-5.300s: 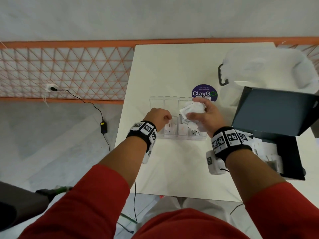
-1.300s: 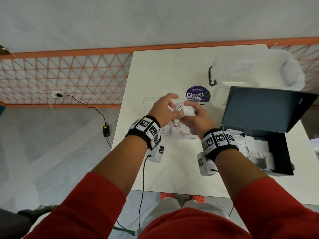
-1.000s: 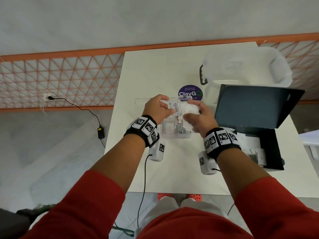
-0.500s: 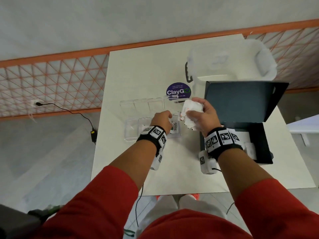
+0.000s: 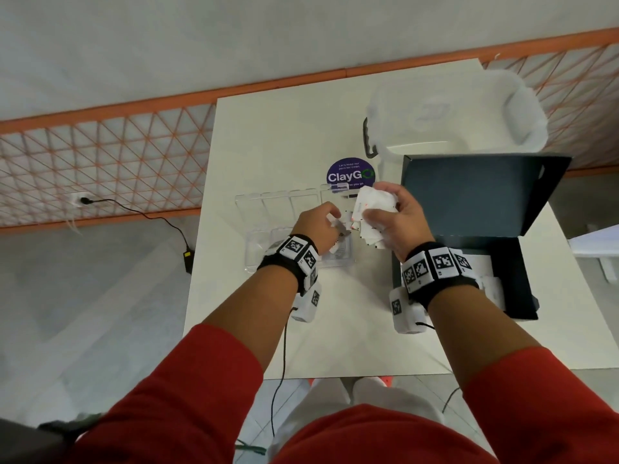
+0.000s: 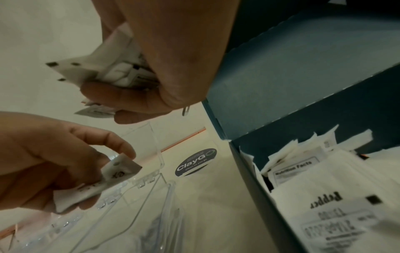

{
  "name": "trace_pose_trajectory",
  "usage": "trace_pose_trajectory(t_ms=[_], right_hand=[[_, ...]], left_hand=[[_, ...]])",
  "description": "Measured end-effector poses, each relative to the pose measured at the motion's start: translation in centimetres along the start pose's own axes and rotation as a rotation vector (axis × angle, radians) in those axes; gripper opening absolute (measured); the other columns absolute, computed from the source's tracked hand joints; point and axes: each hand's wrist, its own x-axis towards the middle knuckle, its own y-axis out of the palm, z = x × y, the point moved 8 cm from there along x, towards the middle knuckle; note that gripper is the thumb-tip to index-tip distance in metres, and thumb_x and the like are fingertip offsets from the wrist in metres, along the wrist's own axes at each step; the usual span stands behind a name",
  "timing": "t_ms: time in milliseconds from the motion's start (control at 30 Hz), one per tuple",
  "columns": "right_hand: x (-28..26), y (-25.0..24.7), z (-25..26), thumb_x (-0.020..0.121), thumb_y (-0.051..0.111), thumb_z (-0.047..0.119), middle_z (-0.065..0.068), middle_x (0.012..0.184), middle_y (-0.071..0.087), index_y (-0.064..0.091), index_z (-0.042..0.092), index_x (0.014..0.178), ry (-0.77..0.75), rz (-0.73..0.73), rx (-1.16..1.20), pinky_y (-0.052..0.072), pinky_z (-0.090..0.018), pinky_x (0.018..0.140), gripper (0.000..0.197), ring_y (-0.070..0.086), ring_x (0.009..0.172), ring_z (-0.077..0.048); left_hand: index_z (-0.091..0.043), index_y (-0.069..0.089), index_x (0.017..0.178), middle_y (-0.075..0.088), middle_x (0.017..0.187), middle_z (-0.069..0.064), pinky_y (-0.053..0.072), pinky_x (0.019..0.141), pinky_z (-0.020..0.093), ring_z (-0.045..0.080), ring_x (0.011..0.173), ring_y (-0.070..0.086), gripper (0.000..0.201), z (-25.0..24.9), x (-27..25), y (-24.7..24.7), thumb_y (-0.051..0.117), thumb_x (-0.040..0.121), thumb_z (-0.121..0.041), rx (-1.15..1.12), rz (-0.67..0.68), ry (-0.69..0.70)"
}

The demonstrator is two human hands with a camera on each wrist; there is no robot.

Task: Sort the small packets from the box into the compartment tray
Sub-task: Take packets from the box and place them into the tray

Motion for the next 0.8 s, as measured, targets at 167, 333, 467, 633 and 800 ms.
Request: trace_pose_trajectory(t_ms=[167,333,467,633,800], right_hand=[[-0.1,-0.1,-0.3,0.076,0.07,-0.008,-0.008,0.108,0.063,0.066,0.031,0.103,0.019,0.022,0.005,0.06,-0.046,0.064,0.048,0.069,0.085,-0.03],[-0.7,1.1,-1.5,0.078,0.068,-0.013,-0.018,0.115,0.063,0.068,0.025,0.103,0.12,0.17,0.022,0.056,-0.048,0.075,0.046,0.067,0.087,-0.033],[-1.0,2.5,-1.6,0.078,0.061,-0.021,-0.012,0.095,0.068,0.07,0.017,0.103,0.148,0.271,0.046,0.056,-0.029,0.056,0.046,0.07,0.07,-0.02],[-0.6,0.5,-1.6,0.076,0.066,-0.016,-0.017,0.105,0.065,0.073,0.018,0.106,0.142,0.148,0.035,0.046,-0.046,0.078,0.045,0.059,0.083,-0.035],[-0.8,-0.8,-1.4,0.076,0.066,-0.017,-0.011,0.1,0.07,0.073,0.017,0.108,0.123,0.142,0.072,0.058,-0.035,0.065,0.047,0.071,0.077,-0.027]], left_hand=[[-0.021,0.06,0.107,0.055,0.078,-0.005,0.042,0.054,0.02,0.011,0.066,0.055,0.022,0.5,0.1,-0.7,0.057,0.086,-0.014,-0.089,-0.057,-0.046],[-0.015,0.062,0.09,0.069,0.094,0.009,0.06,0.066,0.033,0.023,0.083,0.069,0.02,1.1,-0.1,-2.8,0.067,0.079,0.001,-0.621,-0.116,-0.142],[-0.011,0.063,0.088,0.069,0.087,0.01,0.059,0.066,0.031,0.02,0.078,0.07,0.013,-0.6,-0.6,-2.3,0.065,0.084,0.001,-0.736,-0.04,-0.042],[-0.011,0.064,0.101,0.067,0.109,0.011,0.059,0.076,0.036,0.025,0.08,0.069,0.018,0.5,-0.5,-1.0,0.05,0.092,-0.004,-0.433,-0.032,-0.144],[-0.004,0.069,0.101,0.068,0.106,0.016,0.048,0.073,0.028,0.033,0.094,0.065,0.02,-0.7,-0.1,2.8,0.055,0.087,-0.005,0.33,0.177,-0.1]])
